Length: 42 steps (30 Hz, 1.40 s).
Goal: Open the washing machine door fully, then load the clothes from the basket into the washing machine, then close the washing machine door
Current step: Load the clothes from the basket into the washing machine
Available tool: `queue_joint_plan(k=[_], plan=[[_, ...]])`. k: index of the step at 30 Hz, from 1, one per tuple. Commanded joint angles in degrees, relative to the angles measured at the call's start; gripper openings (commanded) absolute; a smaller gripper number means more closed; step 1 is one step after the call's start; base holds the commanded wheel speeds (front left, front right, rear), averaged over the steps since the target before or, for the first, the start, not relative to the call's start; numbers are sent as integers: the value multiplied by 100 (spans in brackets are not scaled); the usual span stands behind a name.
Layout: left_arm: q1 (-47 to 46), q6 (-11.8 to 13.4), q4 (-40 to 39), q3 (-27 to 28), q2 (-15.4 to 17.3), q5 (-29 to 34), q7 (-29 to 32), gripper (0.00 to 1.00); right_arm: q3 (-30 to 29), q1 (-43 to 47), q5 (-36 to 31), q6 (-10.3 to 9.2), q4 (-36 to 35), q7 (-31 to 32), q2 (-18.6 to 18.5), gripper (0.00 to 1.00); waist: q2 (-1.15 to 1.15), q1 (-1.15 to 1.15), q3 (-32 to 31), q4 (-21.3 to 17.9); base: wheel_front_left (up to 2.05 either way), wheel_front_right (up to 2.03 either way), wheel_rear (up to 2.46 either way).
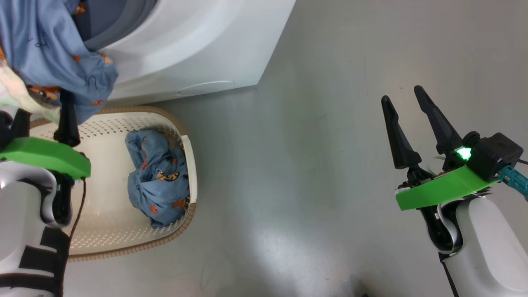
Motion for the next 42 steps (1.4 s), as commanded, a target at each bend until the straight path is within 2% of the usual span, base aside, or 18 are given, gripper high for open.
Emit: queue_joint_plan(k=[1, 3, 4, 5, 6, 7, 14, 23, 28, 34, 42], plan=[[-90, -14, -102, 74, 292, -66, -35, 100, 106, 55, -8, 16, -134, -27, 10, 100, -1, 0, 5, -10, 0, 0, 0], [-159, -14, -78, -20, 326, -153, -35, 100, 107, 55, -7, 16, -139, -27, 13, 100, -1, 0, 15, -15, 0, 0, 0], [-197, -14, -78, -74, 334, -203, -35, 95, 109, 53, -6, 16, -140, -27, 13, 100, -1, 0, 21, -18, 0, 0, 0], [-231, -14, -71, -127, 343, -266, -35, 40, 110, 49, -5, 16, -142, -27, 14, 100, -1, 0, 27, -20, 0, 0, 0], [-265, -14, -59, -168, 362, -309, -35, 10, 111, 45, -5, 16, -143, -27, 14, 100, -1, 0, 31, -23, 0, 0, 0], [-295, -14, -57, -218, 372, -358, -35, 0, 112, 41, -7, 16, -143, -27, 14, 100, -1, 0, 33, -26, 0, 0, 0], [-296, -14, -431, -376, 427, -618, -35, 0, 61, 44, -22, 16, -158, -27, 21, 100, -1, 0, 31, -9, 0, 0, 0], [132, -14, -1607, -6, 388, -470, -35, 0, 19, 66, -31, 16, -174, -27, 94, 100, -1, 0, 21, 33, 0, 0, 0], [-30, -14, -1865, 84, 450, -365, -35, 0, 12, 57, -22, 16, -181, -27, 99, 100, -1, 0, 55, 47, 0, 0, 0], [-735, -14, -1480, 91, 591, -339, -35, 0, 45, 23, -6, 16, -166, -27, 114, 100, -1, 0, 83, 8, 0, 0, 0], [-2071, -14, 46, -338, 792, -302, -35, 0, 104, 12, 6, 16, -149, -27, 171, 100, -1, 0, 114, -105, 0, 0, 0]])
